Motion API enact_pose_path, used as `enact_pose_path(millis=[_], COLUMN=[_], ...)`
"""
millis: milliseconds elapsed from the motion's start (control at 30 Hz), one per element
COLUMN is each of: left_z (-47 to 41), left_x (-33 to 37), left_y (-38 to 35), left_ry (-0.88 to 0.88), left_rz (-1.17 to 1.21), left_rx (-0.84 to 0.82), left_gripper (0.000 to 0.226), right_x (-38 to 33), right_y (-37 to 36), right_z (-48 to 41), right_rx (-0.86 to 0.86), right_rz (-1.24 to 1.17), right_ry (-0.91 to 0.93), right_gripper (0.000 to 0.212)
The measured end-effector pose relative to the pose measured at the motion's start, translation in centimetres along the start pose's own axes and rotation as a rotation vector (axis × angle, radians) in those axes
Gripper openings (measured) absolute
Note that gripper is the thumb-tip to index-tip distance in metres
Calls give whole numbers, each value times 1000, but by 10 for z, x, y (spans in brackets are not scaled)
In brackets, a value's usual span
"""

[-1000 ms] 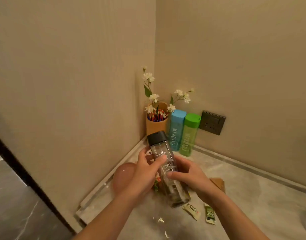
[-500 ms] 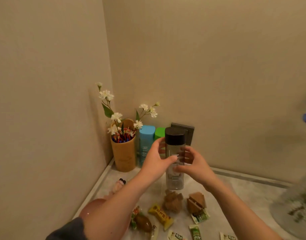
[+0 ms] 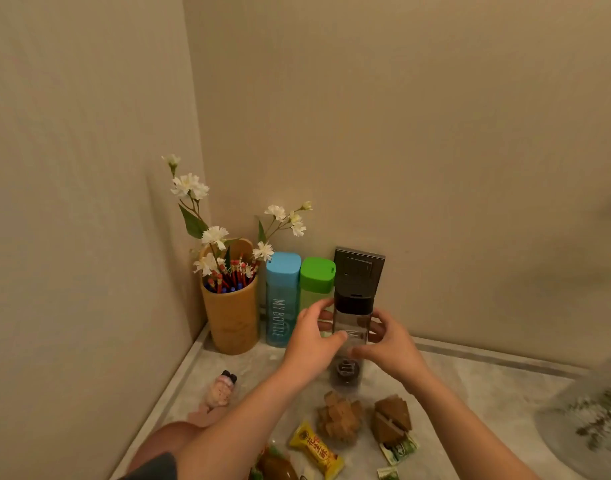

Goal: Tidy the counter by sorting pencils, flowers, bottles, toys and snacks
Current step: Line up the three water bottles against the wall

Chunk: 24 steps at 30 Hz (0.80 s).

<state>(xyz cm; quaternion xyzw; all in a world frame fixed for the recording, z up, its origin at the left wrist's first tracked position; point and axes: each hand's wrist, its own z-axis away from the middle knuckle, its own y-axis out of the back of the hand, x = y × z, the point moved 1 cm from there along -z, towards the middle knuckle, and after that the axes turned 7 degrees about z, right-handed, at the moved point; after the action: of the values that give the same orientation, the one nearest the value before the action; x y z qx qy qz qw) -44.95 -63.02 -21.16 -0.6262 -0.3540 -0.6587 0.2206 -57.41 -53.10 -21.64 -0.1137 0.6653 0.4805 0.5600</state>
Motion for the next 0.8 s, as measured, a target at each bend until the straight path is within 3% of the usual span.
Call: enact_pose_path(millis=[500, 800], left_z=[5, -3], left_x=[-44, -51], left_y=[-16, -16], left_ry=[333, 393], left_rz=[131, 167], left_rx=[-83, -82], left_gripper=[42, 45], right_x=[14, 15], right_y=[-8, -17], right_z=[-30, -43], right_rx=[117, 152], right_rz=[99, 99], right_ry=[105, 116], right_gripper=[75, 71])
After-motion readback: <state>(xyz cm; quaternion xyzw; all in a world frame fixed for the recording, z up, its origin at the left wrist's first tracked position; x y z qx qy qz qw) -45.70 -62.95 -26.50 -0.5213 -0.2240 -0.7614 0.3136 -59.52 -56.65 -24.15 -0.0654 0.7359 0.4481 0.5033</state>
